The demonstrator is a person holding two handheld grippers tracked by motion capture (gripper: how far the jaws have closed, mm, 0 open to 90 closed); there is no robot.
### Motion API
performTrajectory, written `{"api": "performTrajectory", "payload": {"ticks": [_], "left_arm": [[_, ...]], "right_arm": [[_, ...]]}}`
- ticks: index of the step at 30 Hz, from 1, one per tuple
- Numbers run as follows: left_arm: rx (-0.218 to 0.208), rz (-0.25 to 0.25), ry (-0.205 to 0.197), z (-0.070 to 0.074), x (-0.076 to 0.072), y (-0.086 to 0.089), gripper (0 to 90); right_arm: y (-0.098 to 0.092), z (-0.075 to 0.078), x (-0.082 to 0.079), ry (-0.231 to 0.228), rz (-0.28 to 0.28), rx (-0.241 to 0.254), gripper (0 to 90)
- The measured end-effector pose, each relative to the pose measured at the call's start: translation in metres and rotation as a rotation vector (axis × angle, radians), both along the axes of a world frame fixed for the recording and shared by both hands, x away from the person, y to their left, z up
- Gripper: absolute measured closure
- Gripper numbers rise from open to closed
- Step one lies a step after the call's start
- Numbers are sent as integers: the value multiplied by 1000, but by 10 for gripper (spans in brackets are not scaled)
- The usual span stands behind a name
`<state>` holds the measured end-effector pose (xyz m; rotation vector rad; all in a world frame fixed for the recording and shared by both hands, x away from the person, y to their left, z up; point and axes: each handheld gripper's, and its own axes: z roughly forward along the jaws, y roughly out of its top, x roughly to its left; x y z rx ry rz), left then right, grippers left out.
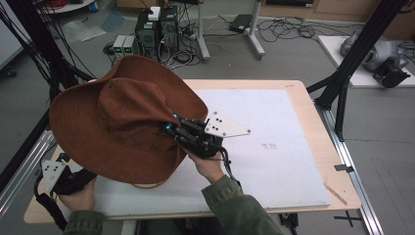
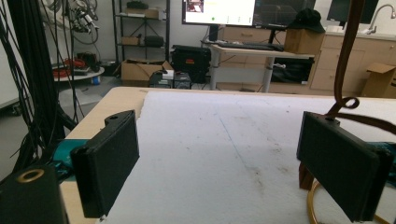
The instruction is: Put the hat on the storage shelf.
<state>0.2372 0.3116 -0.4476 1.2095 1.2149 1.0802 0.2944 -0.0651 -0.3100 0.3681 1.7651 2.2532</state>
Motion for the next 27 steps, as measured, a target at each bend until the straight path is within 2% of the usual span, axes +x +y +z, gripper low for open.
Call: {"api": "performTrajectory", "payload": {"ticks": [6, 11, 14, 19, 27], "left_arm": [[-1, -2, 1, 0, 0, 0, 132], [-2, 0, 0, 0, 1, 1, 132], [-1, -1, 0, 0, 1, 1, 132], [-2, -3, 0, 0, 1, 1, 132], [-2, -1, 2, -1, 1, 1, 132]], "right_arm": [[0, -10, 2, 31, 15, -3, 878], [2, -10, 1, 19, 20, -21, 878], [2, -11, 3, 37, 31, -29, 877], [3, -10, 5, 38, 38, -31, 876], [7, -2, 6, 30, 56, -77, 874]]}}
